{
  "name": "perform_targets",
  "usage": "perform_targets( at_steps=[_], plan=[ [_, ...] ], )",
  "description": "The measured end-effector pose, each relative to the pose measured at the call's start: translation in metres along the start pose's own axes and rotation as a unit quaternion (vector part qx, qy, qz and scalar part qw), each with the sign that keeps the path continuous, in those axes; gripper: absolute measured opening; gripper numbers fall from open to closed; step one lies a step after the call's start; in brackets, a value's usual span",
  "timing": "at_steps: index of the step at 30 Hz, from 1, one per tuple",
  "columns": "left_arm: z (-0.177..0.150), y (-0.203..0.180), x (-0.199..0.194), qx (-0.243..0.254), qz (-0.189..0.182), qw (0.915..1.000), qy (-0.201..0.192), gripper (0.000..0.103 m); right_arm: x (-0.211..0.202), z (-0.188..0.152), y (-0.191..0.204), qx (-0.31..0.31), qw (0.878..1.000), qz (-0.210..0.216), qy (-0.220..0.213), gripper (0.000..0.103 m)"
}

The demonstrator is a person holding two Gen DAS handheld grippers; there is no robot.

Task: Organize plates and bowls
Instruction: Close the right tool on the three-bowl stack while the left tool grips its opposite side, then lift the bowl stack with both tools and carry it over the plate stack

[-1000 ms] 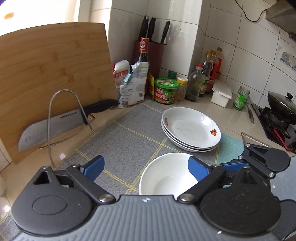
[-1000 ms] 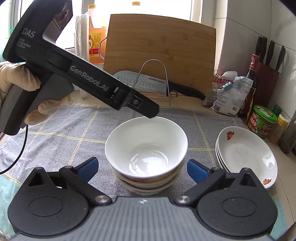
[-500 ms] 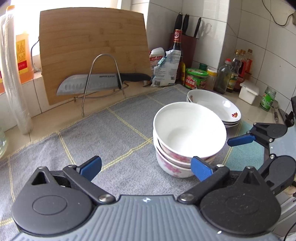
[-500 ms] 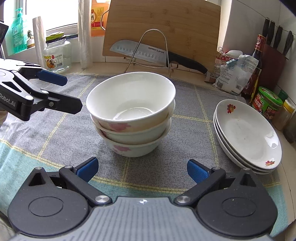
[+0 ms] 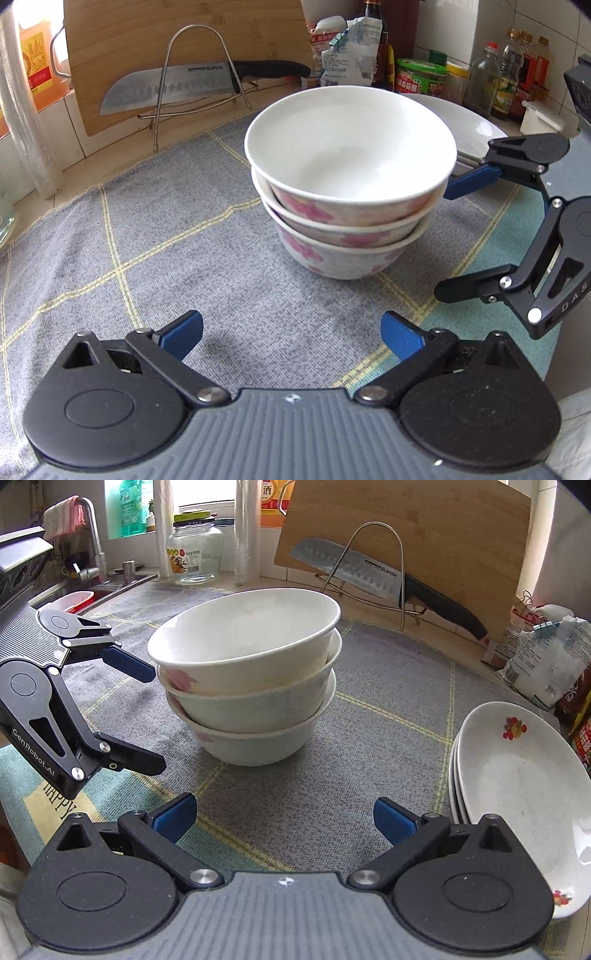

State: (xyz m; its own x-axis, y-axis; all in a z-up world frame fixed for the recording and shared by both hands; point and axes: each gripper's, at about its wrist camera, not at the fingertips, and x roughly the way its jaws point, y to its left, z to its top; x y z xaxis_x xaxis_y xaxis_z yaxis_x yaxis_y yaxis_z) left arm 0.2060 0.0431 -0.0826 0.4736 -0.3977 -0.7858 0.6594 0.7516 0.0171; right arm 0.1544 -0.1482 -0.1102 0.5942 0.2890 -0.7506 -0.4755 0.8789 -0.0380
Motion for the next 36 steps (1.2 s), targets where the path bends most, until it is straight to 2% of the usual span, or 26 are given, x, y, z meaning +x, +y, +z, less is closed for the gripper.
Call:
perform_targets(
  at_steps=[4, 8, 11, 16, 21, 24, 28, 31, 36],
  plan=[
    [-0.002, 0.004, 0.003, 0.012, -0.016, 0.9998, -0.002, 0.102, 0.011, 0.005, 0.001, -0.016, 1.000, 0.007, 0.013, 0.103],
    [-0.002, 0.011, 0.004, 0.026, -0.030, 0.9991, -0.012, 0.102, 0.015, 0.013, -0.001, -0.023, 0.999, -0.008, 0.026, 0.103],
    [0.000, 0.014, 0.006, 0.044, -0.044, 0.9979, -0.020, 0.102, 0.001, 0.023, -0.002, -0.042, 0.999, -0.018, 0.001, 0.103],
    [-0.001, 0.014, 0.007, 0.060, -0.059, 0.9961, -0.029, 0.101, -0.022, 0.032, 0.007, -0.102, 0.995, 0.015, -0.017, 0.103],
    [0.008, 0.015, 0.008, 0.085, -0.071, 0.9932, -0.035, 0.095, -0.005, 0.033, 0.012, -0.137, 0.990, 0.035, -0.001, 0.103],
    [0.019, 0.016, 0.006, 0.099, -0.095, 0.9896, -0.043, 0.095, 0.007, 0.036, 0.003, -0.141, 0.988, 0.057, 0.003, 0.100],
    [0.032, 0.011, 0.008, 0.145, -0.128, 0.9806, -0.031, 0.082, 0.013, 0.040, -0.008, -0.144, 0.985, 0.089, 0.009, 0.094],
    [0.040, 0.009, 0.012, 0.177, -0.139, 0.9741, -0.021, 0.081, 0.016, 0.045, -0.012, -0.162, 0.981, 0.108, 0.012, 0.088],
    [0.046, 0.007, 0.014, 0.209, -0.158, 0.9651, -0.009, 0.078, 0.019, 0.052, -0.019, -0.175, 0.976, 0.129, 0.013, 0.085]
  ],
)
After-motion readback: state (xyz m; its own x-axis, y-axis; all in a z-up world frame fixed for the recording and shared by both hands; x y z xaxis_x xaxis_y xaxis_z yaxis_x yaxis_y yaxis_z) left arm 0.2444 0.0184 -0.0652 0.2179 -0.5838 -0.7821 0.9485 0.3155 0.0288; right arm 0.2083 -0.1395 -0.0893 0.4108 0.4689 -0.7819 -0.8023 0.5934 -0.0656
